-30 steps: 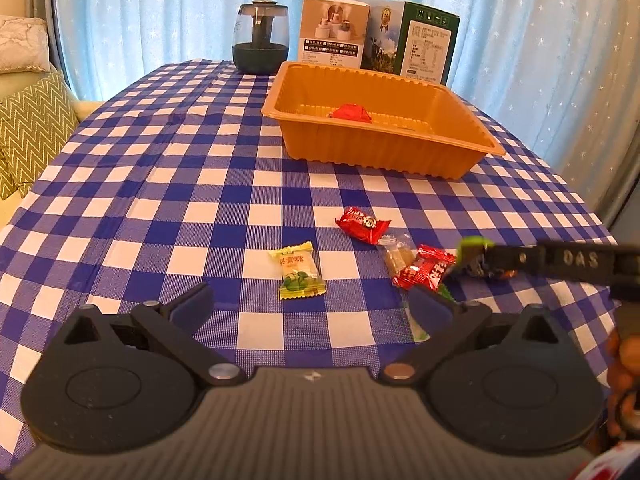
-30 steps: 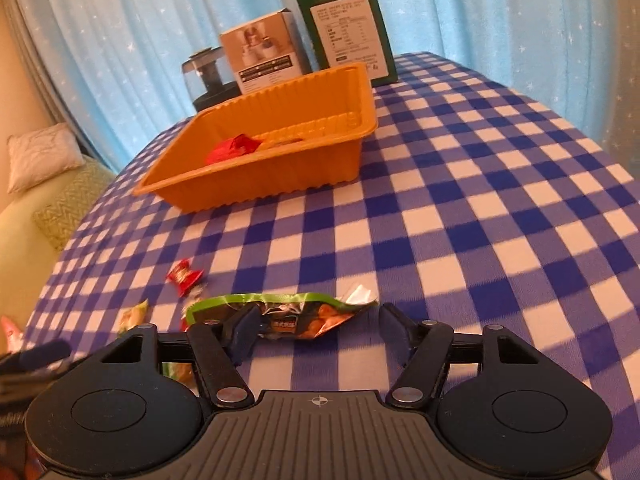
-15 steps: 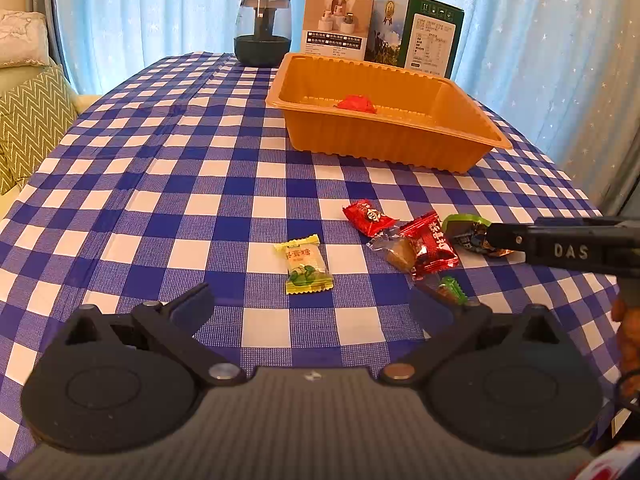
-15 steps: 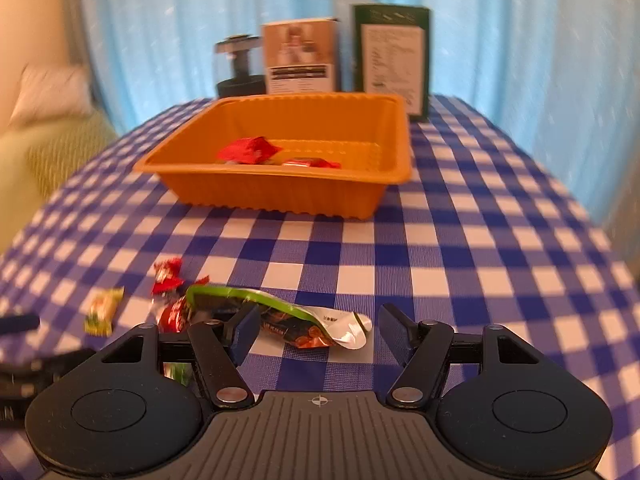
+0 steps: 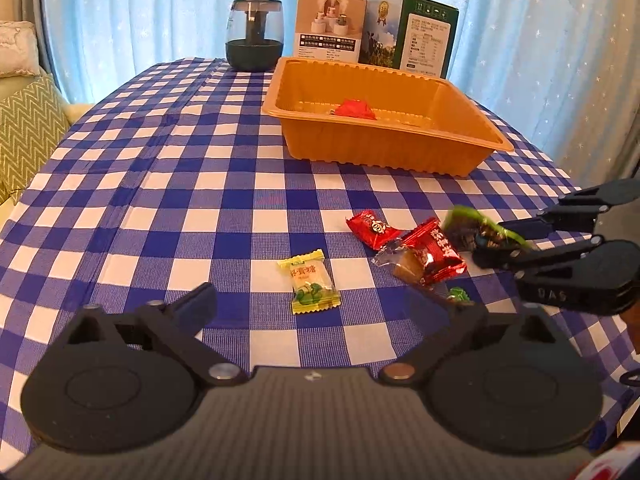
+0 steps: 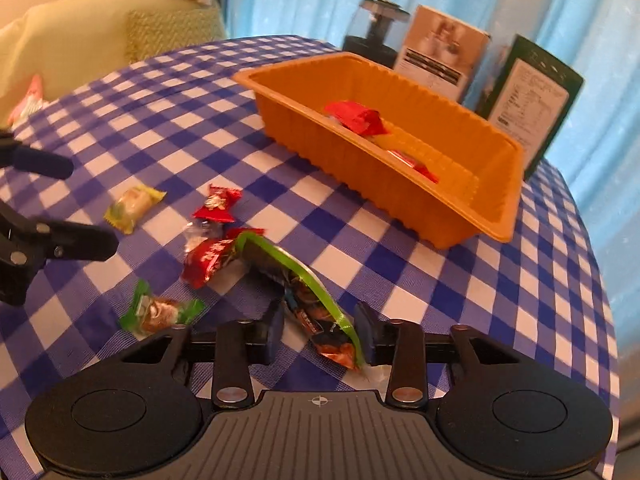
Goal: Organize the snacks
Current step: 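Grasp the yellow-green candy with the left gripper while the right gripper grasps the green-edged packet, then carry the yellow-green candy and green-edged packet over the orange tray with both grippers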
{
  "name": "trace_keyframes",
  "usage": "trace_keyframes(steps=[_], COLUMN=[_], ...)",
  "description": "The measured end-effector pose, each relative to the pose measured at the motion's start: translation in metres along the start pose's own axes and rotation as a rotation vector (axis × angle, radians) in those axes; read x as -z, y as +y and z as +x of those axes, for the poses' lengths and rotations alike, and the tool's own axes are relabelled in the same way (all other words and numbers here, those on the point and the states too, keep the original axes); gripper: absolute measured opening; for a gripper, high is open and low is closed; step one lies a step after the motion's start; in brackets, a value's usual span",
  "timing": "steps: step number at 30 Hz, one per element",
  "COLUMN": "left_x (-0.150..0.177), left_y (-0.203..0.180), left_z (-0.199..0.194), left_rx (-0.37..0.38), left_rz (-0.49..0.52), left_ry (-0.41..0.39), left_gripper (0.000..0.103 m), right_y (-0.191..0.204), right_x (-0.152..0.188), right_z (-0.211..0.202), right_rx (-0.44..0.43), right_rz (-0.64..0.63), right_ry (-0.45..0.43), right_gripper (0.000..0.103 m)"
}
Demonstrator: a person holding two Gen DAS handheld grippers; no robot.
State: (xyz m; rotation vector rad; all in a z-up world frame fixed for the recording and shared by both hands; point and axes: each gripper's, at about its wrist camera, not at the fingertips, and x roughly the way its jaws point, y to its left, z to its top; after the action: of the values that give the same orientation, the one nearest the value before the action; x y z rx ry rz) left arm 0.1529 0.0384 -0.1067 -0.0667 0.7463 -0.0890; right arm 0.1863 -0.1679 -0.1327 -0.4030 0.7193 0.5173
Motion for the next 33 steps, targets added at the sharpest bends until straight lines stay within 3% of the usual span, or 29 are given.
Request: trace_keyframes(steps=[5, 9, 16, 22, 33], left_x=[-0.005, -0.011, -0.014, -0.011, -0.01], left_y=[-0.002, -0.005, -0.01, -0.012, -0.012], left_z=[0.008, 0.018, 0.032, 0.03, 0.029], left_rx=[0.012, 0.015, -0.024, -0.047, -0.049], left_rz=[0.007, 0.002, 0.036, 0.068, 0.086], left_ry=[0.003, 0.014, 0.048, 0.045, 0.028], left_gripper=[0.087, 0.068, 0.039, 0.029, 0.029], right_y=[-0.016, -0.032, -0.052, -0.045, -0.016], right_x=[0.0, 0.005, 0.009, 0.008, 0.006], right_z=[-0.014, -0.019, -0.021, -0.02, -0.005], right_rx=[-0.04, -0.054, -0.083, -0.052, 0.063], right_rz=[0.184, 0.332, 0.468, 0.397, 0.177], right_ry=[-0.003, -0.023, -0.039, -0.036, -0.018], right_gripper=[0.031, 0.03, 0.025, 0.025, 0.026])
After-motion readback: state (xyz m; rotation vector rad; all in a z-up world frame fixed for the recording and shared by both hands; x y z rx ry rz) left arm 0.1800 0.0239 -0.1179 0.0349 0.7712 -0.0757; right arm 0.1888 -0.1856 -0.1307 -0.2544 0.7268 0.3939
